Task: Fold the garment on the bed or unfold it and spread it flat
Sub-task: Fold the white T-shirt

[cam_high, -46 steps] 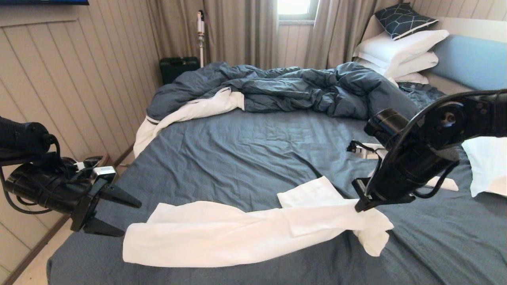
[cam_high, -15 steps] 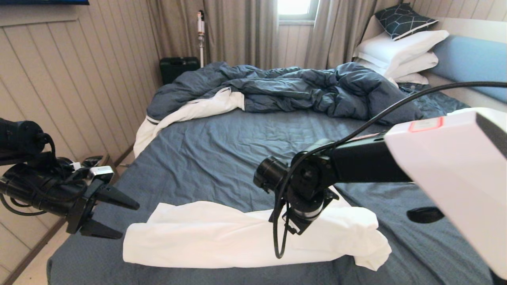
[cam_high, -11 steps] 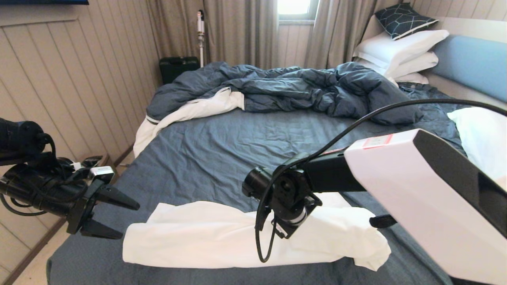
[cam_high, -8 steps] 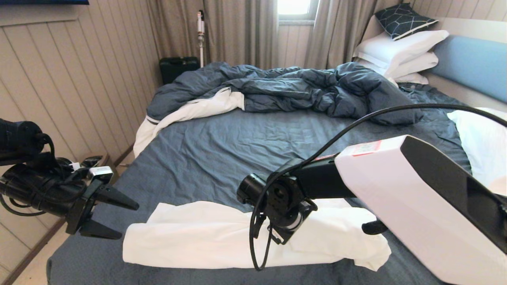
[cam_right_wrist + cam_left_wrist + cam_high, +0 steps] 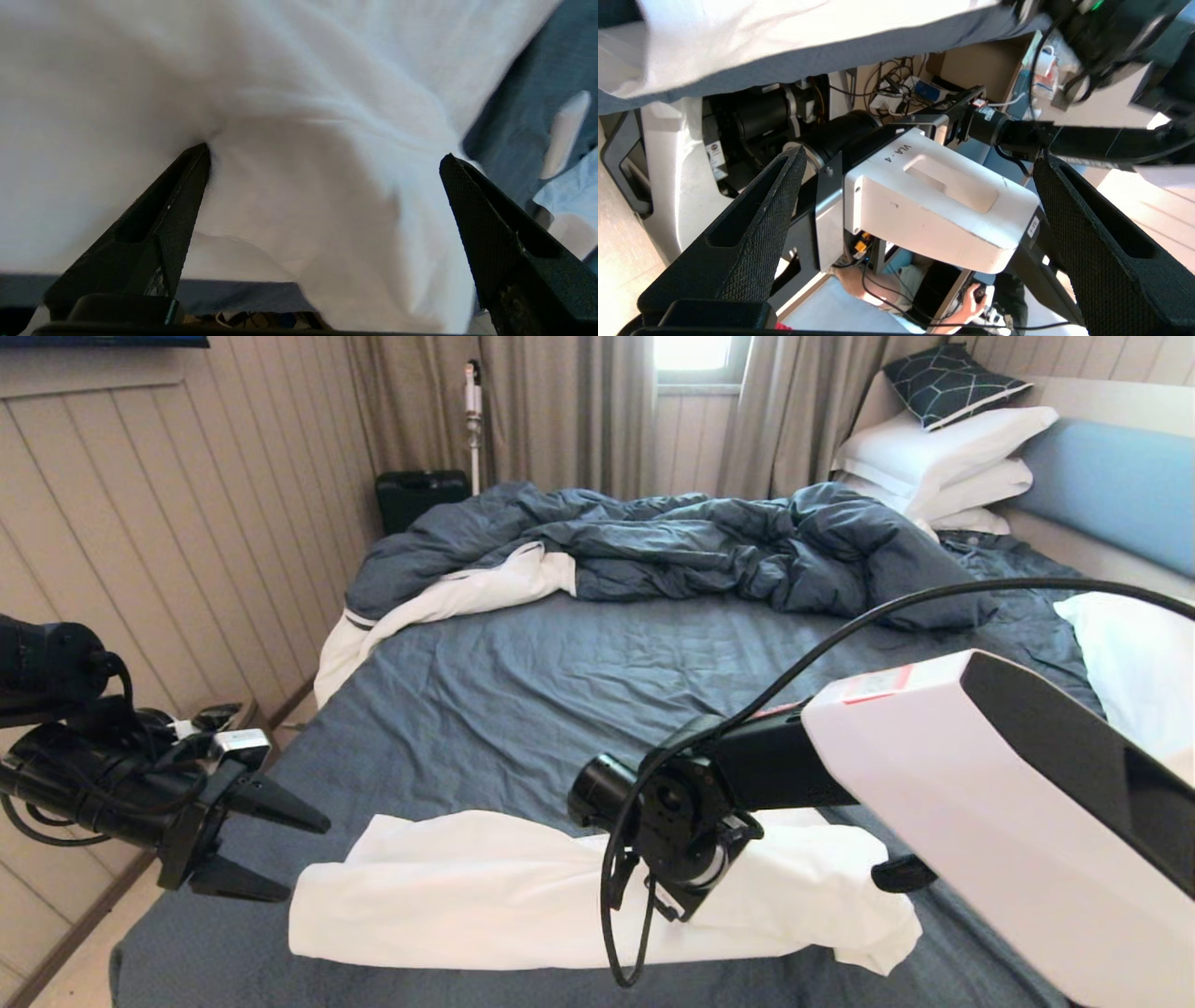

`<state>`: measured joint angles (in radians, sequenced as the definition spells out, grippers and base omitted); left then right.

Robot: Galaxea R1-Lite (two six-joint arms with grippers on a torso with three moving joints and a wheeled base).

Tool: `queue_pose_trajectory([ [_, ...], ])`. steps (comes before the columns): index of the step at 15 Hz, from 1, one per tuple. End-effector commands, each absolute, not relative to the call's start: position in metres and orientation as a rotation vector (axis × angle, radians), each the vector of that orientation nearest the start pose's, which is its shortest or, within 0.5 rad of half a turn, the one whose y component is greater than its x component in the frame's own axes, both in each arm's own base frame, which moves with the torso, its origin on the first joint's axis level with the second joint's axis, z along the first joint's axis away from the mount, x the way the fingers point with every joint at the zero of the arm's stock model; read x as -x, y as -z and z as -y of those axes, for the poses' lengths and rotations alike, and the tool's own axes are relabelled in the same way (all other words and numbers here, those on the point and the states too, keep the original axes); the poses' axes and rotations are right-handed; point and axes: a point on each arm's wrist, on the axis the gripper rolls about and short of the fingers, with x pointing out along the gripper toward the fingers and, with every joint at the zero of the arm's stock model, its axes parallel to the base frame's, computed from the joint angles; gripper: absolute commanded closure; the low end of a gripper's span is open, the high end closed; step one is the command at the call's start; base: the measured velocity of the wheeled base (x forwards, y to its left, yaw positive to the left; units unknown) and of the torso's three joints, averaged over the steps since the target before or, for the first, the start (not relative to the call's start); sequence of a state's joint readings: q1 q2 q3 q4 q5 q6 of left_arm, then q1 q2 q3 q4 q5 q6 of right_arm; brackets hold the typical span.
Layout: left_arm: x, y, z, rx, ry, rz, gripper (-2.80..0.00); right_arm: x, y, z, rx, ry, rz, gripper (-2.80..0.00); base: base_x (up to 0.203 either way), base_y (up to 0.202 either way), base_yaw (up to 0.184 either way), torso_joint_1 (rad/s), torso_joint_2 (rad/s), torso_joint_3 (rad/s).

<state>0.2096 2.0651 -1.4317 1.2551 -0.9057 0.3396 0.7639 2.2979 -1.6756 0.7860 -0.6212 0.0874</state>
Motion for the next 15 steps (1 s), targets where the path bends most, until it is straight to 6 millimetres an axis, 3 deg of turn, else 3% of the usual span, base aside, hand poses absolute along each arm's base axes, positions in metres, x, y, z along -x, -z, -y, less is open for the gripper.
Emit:
queue_pose_trajectory([
  [1, -0.294, -0.132, -0.044, 0.768, 0.726, -1.488, -2.80, -0.307, -0.101, -0.263, 0.797, -0.038, -1.043, -2.80, 0.000, 0.000, 0.000, 0.000, 0.00, 0.000],
  [4, -0.294, -0.132, -0.044, 0.765, 0.727, -1.490, -2.80, -0.311, -0.125, -0.257, 0.765, -0.030, -0.995, -2.80, 0.000, 0.000, 0.000, 0.000, 0.00, 0.000],
  [7, -0.293, -0.132, -0.044, 0.759, 0.732, -1.485, -2.80, -0.313, -0.135, -0.255, 0.759, -0.034, -0.972, -2.80, 0.000, 0.000, 0.000, 0.000, 0.00, 0.000],
  [8, -0.294, -0.133, -0.044, 0.757, 0.732, -1.478, 0.00, -0.316, -0.137, -0.252, 0.752, -0.026, -0.970, -2.80, 0.000, 0.000, 0.000, 0.000, 0.00, 0.000],
  [13, -0.292, -0.138, -0.045, 0.800, 0.760, -1.431, 0.00, -0.345, -0.141, -0.239, 0.741, 0.003, -0.957, -2.80, 0.000, 0.000, 0.000, 0.000, 0.00, 0.000],
  [15, -0.293, -0.138, -0.046, 0.801, 0.757, -1.431, 0.00, -0.329, -0.147, -0.245, 0.752, -0.026, -0.948, -2.80, 0.000, 0.000, 0.000, 0.000, 0.00, 0.000],
])
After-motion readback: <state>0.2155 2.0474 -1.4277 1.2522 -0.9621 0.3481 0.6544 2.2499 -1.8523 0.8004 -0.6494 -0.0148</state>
